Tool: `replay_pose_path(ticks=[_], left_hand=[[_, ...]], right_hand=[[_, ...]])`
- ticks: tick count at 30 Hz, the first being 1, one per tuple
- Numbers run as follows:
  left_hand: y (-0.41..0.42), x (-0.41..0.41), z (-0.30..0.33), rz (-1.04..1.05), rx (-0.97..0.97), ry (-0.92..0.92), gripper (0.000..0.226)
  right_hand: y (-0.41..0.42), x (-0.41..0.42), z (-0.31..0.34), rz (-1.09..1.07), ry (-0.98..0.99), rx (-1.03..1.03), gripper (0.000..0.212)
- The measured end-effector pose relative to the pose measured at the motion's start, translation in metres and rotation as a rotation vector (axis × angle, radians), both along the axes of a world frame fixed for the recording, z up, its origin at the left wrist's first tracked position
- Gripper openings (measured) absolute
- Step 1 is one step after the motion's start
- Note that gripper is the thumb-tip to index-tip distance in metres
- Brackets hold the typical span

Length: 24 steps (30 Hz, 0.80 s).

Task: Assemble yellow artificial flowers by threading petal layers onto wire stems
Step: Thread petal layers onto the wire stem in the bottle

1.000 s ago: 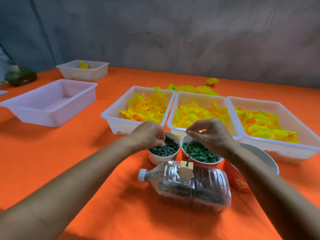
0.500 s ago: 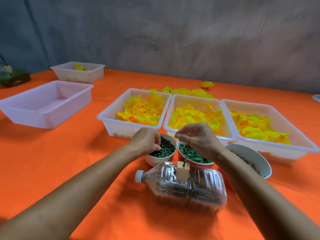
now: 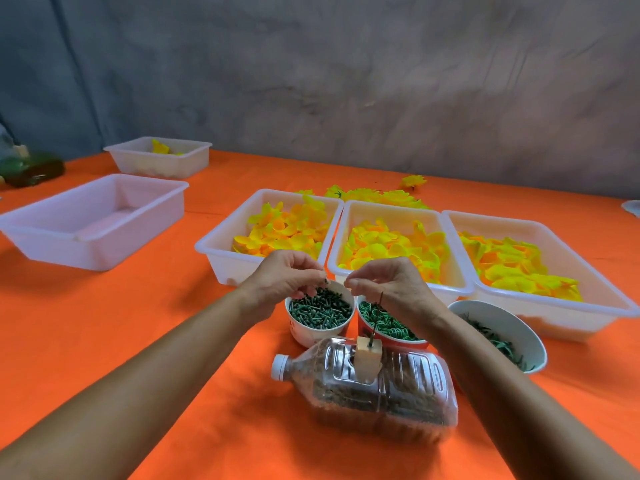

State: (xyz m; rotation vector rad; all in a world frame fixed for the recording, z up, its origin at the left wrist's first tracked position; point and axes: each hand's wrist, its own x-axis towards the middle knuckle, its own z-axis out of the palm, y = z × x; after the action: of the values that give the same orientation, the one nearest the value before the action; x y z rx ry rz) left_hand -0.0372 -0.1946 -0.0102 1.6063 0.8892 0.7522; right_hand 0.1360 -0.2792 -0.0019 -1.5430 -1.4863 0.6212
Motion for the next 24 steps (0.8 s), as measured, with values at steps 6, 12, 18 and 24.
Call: replay_pose_path(ticks=[6, 12, 18, 24], left_hand=[[-0.01, 0.007, 0.014, -0.043, -0.161, -0.16, 0.011], [-0.024, 0.013, 0.025, -0.024, -0.11, -0.164, 0.015], [-0.041, 0.019, 0.031, -0.027, 0.003, -0.176, 0.01], [-0.063, 0.018, 0.031, -0.034, 0.142, -0.231, 0.007]], right_hand=[[0.001, -0.005, 0.011, 0.074, 0.204, 0.031, 0.011], [-0.005, -0.008, 0.026, 0.139, 0.258, 0.073, 0.01], [-0.021, -0.006, 0.034, 0.137, 0.239, 0.115, 0.013], [-0.044, -0.005, 0.029, -0.002, 0.361, 0.106, 0.014]])
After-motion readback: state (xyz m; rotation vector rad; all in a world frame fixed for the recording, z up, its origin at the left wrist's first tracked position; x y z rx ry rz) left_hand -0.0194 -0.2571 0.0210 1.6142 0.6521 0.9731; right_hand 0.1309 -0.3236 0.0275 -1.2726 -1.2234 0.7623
